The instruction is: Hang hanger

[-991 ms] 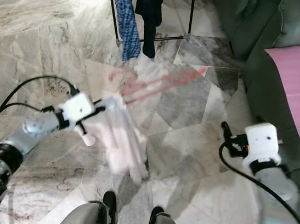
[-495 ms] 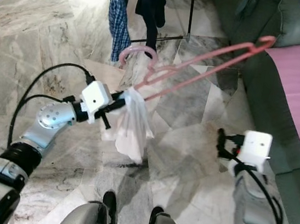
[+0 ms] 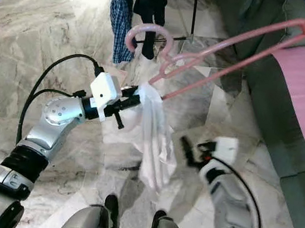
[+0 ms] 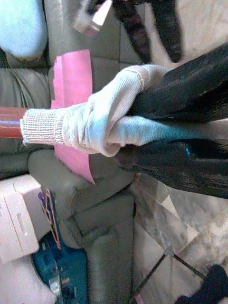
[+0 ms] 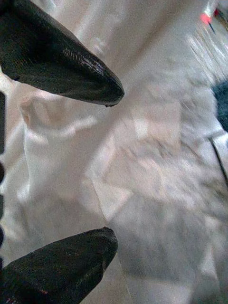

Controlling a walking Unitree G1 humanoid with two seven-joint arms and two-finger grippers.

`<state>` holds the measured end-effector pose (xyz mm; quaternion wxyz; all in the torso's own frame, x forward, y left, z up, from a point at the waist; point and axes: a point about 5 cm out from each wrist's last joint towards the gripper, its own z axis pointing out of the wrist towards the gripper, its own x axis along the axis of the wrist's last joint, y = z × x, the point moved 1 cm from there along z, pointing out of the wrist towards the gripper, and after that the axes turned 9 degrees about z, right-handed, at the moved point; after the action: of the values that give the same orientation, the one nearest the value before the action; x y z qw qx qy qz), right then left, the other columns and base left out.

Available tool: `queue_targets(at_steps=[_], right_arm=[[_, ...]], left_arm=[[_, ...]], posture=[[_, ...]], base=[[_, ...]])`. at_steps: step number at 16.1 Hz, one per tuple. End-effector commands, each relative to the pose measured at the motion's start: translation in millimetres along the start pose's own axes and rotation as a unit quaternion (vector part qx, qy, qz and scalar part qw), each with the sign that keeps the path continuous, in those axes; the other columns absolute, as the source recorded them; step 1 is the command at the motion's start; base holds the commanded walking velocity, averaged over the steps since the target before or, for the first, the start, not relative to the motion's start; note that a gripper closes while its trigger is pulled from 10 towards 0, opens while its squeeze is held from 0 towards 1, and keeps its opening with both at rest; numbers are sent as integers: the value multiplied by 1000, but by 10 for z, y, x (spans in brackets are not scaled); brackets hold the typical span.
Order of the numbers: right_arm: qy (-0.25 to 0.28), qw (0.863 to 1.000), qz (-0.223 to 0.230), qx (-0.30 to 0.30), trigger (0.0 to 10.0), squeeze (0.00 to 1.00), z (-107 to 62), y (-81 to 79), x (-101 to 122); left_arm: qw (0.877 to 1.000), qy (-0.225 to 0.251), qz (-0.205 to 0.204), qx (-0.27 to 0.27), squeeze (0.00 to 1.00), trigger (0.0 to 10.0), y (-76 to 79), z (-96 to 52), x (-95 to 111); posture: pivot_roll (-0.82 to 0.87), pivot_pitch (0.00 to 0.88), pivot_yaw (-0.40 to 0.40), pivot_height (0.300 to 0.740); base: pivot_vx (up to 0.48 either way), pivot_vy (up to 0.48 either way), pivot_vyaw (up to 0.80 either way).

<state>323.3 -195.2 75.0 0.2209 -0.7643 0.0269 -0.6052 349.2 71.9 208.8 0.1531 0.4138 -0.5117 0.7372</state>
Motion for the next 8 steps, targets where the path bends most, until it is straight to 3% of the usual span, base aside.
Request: queue_targets(at_steps=[1, 2, 8], right_arm=[[-33, 999, 9, 21, 10000, 0, -10, -40, -146], [-48, 998, -10, 39, 10000, 0, -5, -82, -198], [-85, 996, 5, 15, 10000, 0, 84, 5, -354]], left_arm=[[1000, 10, 3, -5, 0, 0, 9, -17, 50], [1000, 13, 3, -8, 0, 0, 7, -13, 76], [998, 52, 0, -30, 0, 0, -18, 36, 338]], posture=[[-13, 303, 50, 740], [-10, 302, 49, 740], [-12, 308, 54, 740]], base=[[0, 0, 0], [0, 0, 0], [0, 0, 0]])
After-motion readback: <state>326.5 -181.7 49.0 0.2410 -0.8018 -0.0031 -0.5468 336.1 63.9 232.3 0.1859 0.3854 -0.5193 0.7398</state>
